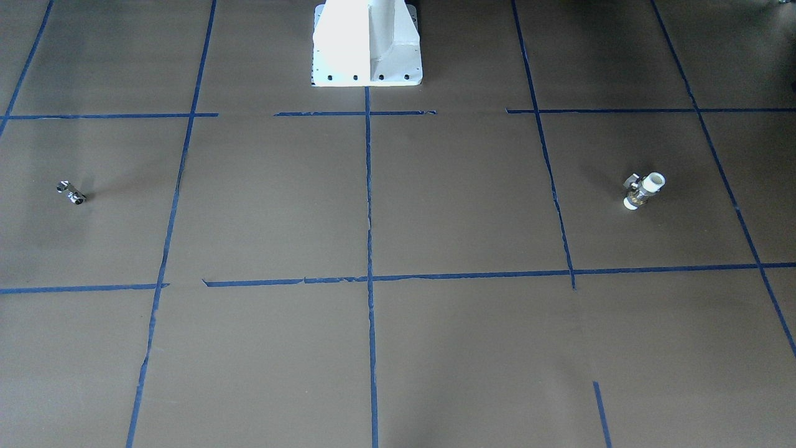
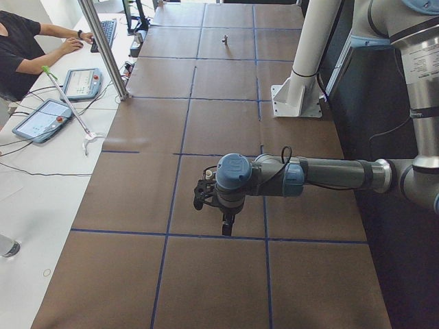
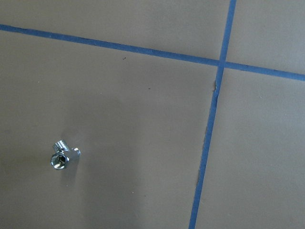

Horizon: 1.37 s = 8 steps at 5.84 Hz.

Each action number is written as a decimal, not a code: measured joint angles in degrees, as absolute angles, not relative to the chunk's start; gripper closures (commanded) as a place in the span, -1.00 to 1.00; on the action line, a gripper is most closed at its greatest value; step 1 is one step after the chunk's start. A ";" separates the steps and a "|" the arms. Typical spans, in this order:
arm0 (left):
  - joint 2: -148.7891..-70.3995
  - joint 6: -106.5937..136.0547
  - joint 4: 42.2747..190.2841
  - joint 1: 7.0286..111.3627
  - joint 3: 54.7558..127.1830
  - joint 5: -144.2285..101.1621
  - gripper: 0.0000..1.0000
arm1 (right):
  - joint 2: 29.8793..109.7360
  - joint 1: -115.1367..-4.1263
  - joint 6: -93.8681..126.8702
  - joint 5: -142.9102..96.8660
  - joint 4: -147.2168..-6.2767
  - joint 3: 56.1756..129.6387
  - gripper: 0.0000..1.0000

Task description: Assemble PPR valve and pipe with both arms

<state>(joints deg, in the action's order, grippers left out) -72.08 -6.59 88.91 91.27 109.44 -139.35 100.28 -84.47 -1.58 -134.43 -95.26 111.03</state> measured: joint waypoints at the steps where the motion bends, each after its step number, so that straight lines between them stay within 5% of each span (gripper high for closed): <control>1: -72.66 -6.56 88.97 91.11 109.55 -138.91 -1.00 | 100.91 -84.80 -2.31 -135.89 -96.03 110.85 -1.00; 8: -76.00 0.33 90.05 84.46 110.67 -137.99 -1.00 | 103.83 -87.48 -3.12 -138.73 -96.18 111.22 -1.00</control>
<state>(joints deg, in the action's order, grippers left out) -76.00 0.33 90.05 84.46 110.67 -137.99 103.83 -87.48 -3.12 -138.73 -96.18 111.22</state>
